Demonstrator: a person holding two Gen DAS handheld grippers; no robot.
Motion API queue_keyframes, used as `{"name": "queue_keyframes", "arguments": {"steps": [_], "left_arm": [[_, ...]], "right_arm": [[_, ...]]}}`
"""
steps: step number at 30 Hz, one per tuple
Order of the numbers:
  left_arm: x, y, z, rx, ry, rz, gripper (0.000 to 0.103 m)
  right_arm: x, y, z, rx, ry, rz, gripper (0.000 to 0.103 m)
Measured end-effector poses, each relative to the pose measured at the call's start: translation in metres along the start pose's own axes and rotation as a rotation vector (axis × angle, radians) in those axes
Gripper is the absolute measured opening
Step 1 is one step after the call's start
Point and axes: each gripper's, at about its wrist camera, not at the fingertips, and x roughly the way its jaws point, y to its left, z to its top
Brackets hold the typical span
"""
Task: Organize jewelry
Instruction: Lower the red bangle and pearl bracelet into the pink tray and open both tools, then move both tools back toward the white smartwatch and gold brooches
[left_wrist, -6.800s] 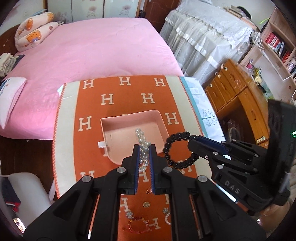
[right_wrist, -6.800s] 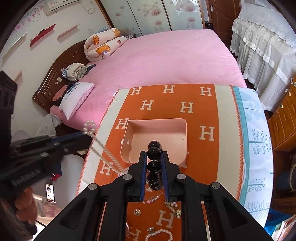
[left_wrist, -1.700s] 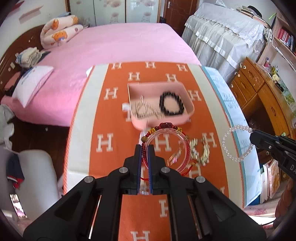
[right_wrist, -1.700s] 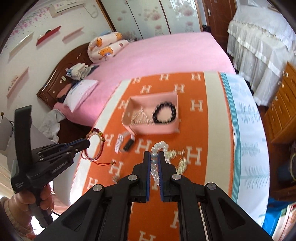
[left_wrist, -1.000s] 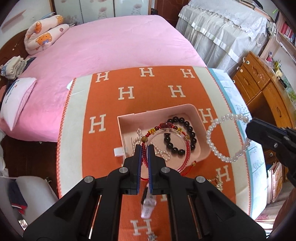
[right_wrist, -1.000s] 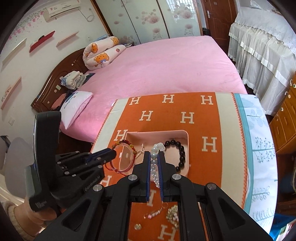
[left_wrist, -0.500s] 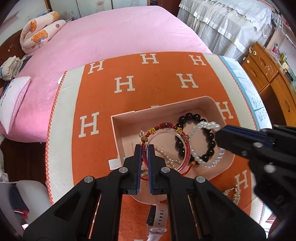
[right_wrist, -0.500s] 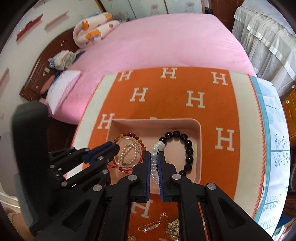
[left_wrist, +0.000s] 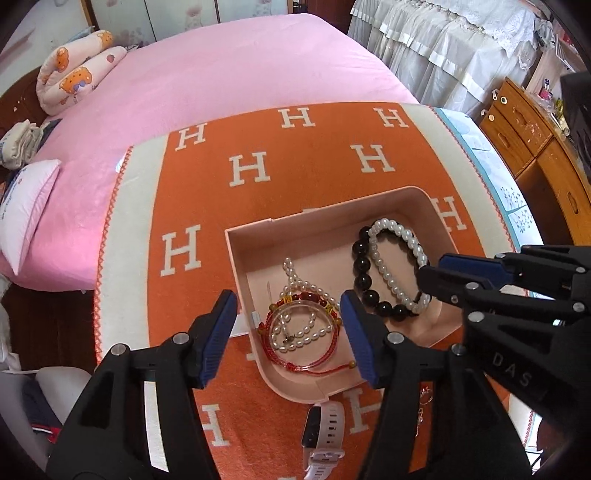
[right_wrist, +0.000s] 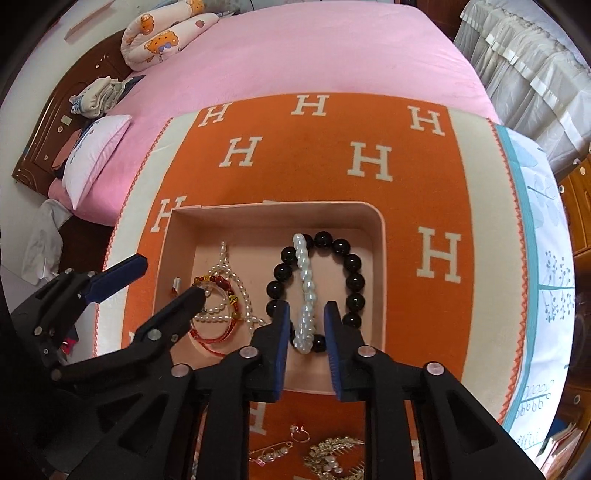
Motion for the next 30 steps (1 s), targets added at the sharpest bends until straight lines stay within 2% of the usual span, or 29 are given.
{"name": "queue_keyframes", "arguments": {"steps": [14,21,30], "left_arm": [[-0.052,0.006,-0.021,-0.052,-0.057,0.012,0.055],[-0.083,0.021,-0.05,-0.103,-0.069,0.021,0.055],[-0.113,0.038,-0.092,-0.187,-0.071,0.029,0.055]], "right_arm": [[-0.049,0.0,-0.038,-0.005,-0.053,0.01,0.02],[-0.082,-0.005,-0.067,0.003,-0.094,0.031,0.02],[-0.115,-0.019,-0.12,0.015,-0.114,0.051,0.021]]}}
